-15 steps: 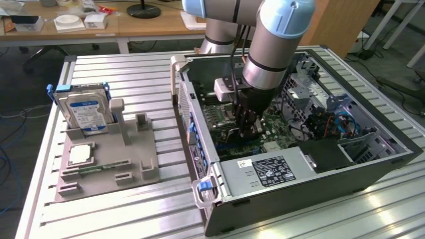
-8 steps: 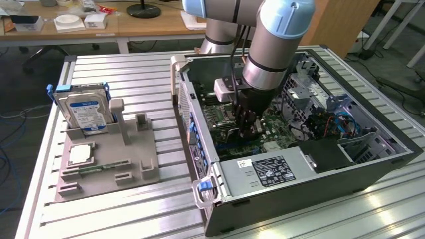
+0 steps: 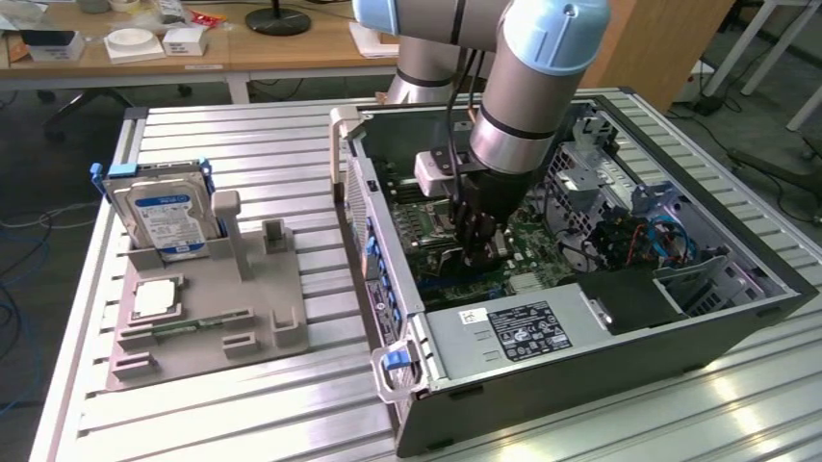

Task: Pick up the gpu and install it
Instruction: 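Insert the gpu into the slot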

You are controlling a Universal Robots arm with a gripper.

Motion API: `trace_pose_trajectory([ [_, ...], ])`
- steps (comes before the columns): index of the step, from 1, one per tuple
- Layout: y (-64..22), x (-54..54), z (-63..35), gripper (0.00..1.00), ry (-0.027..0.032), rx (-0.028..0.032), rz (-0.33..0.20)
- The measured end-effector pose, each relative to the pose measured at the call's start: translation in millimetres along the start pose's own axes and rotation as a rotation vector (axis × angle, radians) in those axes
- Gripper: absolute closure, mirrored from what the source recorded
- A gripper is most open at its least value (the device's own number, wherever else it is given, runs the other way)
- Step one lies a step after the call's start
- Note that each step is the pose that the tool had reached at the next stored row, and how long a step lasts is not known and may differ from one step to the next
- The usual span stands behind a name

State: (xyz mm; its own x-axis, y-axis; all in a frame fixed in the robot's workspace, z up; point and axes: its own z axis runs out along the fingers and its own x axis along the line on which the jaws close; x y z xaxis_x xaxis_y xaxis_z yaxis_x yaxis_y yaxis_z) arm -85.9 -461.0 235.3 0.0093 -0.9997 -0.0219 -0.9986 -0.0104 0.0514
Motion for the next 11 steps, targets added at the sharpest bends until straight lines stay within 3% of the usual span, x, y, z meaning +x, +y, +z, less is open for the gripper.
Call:
trace_pose_trajectory([
  [11,1.2,0.3,6.5,0.73,0.0014,0.0019,-0.001],
])
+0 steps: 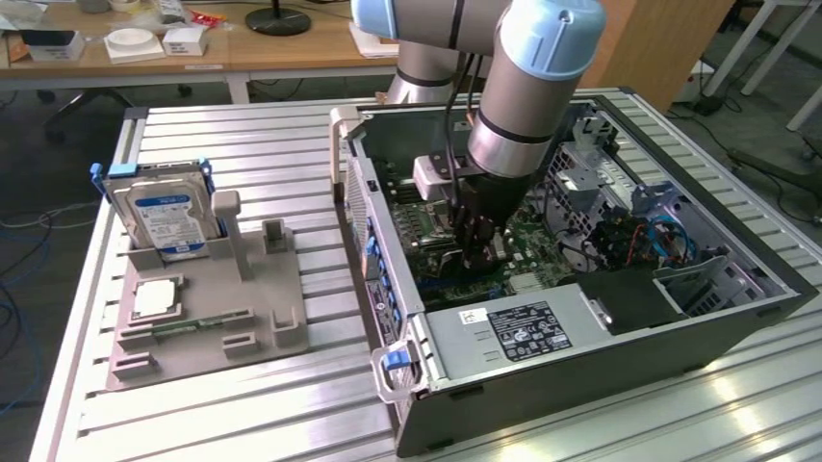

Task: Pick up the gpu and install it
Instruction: 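Insert the gpu into the slot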

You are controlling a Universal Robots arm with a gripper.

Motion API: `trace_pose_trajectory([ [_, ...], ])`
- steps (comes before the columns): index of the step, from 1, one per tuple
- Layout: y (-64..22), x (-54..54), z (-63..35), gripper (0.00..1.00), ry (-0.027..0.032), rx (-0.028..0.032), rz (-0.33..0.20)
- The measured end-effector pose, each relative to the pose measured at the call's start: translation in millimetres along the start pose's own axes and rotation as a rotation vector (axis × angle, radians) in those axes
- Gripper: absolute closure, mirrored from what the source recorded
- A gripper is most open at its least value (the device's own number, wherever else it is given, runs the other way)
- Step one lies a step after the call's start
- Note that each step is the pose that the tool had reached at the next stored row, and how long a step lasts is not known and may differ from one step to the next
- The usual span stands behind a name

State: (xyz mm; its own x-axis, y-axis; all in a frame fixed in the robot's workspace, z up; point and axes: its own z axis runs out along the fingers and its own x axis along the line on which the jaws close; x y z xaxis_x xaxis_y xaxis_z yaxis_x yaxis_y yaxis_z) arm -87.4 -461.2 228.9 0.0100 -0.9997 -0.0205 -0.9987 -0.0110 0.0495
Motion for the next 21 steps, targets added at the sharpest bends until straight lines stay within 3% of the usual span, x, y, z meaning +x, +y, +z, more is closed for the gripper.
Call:
trace_pose_trajectory([
  [8,0.4,-0.1,0.1,0.73,-0.0003,0.0005,0.001],
  [9,1.0,-0.5,0.7,0.73,-0.0044,-0.0008,0.002],
  [10,1.0,-0.5,-0.6,0.73,-0.0034,-0.0005,0.001],
  [11,1.0,-0.5,-2.8,0.73,-0.0027,-0.0002,0.001],
  [12,0.8,-0.4,-5.7,0.66,-0.0017,-0.0001,0.001],
  [21,2.0,-0.8,-30.1,0.66,-0.0016,0.0079,0.000],
])
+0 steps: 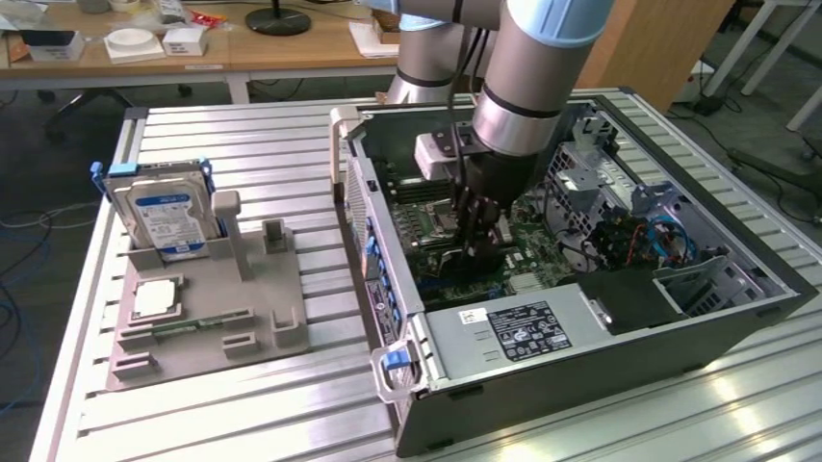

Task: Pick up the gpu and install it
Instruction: 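Insert the gpu into the slot, then press down on the gpu until it lock into place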

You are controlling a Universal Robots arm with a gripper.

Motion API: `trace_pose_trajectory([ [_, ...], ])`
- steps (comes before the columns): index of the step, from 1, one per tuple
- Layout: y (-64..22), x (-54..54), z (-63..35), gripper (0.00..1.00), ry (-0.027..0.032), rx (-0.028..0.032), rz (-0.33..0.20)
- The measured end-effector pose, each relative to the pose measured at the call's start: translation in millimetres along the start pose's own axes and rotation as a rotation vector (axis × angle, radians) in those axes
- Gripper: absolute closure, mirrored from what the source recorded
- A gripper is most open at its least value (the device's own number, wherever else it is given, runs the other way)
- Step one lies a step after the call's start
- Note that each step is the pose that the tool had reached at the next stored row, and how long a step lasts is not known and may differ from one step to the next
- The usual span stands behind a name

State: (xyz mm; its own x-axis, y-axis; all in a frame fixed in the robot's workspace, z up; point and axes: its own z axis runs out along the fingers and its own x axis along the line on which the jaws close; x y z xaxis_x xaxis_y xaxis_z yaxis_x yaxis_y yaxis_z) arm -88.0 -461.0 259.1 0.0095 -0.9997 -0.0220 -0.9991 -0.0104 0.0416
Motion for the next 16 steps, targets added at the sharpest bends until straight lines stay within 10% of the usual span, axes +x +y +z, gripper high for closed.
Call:
trace_pose_trajectory([
  [16,0.5,-0.3,-11.8,0.90,0.0002,0.0045,0.000],
])
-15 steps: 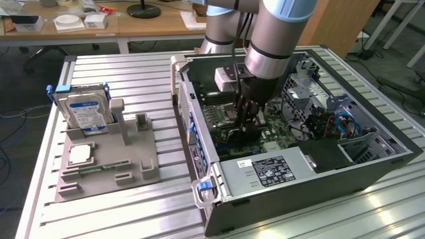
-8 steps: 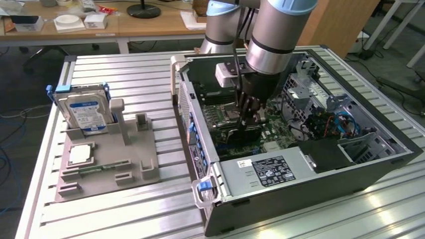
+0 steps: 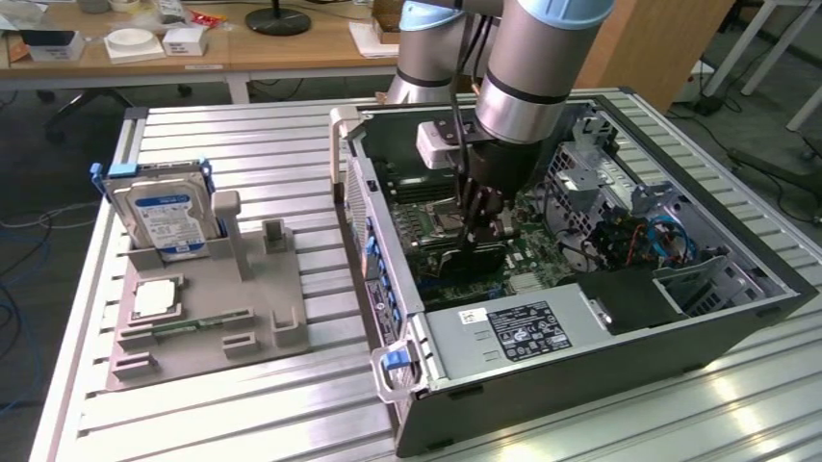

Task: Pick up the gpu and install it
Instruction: 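Press down on the gpu until it lock into place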

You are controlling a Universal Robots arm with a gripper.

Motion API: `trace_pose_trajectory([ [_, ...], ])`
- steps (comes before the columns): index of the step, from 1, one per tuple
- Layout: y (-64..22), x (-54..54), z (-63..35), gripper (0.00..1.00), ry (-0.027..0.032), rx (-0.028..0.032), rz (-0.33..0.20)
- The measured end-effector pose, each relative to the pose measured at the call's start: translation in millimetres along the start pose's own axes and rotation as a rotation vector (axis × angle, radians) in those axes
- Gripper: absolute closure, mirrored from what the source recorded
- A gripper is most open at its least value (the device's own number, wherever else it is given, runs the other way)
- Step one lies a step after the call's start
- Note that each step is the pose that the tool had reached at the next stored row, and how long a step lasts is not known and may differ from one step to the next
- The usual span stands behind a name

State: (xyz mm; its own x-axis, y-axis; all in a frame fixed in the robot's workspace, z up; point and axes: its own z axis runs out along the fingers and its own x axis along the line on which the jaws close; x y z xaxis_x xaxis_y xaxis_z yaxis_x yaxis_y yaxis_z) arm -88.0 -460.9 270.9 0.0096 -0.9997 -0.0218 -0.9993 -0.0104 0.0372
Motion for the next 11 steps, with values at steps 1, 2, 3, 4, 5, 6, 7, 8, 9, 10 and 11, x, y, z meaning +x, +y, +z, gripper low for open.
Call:
trace_pose_trajectory([
  [1,0.0,0.0,0.0,0.90,0.0000,0.0000,0.000],
  [2,0.0,0.0,0.0,0.90,0.0000,0.0000,0.000],
  [3,0.0,0.0,0.0,0.90,0.0000,0.0000,0.000],
  [4,0.0,0.0,0.0,0.90,0.0000,0.0000,0.000],
  [5,0.0,0.0,0.0,0.90,-0.0001,0.0000,0.000],
  [6,0.0,0.0,0.0,0.90,-0.0001,0.0000,0.000],
  [7,0.0,0.0,0.0,0.90,0.0000,0.0000,0.000],
  [8,0.0,0.0,0.0,0.90,0.0000,0.0000,0.000],
  [9,0.0,0.0,0.0,0.90,0.0000,0.0000,0.000],
  [10,0.1,0.0,0.0,0.90,0.0000,0.0001,0.000],
  [11,1.2,0.0,-0.1,0.90,0.0002,-0.0001,0.000],
])
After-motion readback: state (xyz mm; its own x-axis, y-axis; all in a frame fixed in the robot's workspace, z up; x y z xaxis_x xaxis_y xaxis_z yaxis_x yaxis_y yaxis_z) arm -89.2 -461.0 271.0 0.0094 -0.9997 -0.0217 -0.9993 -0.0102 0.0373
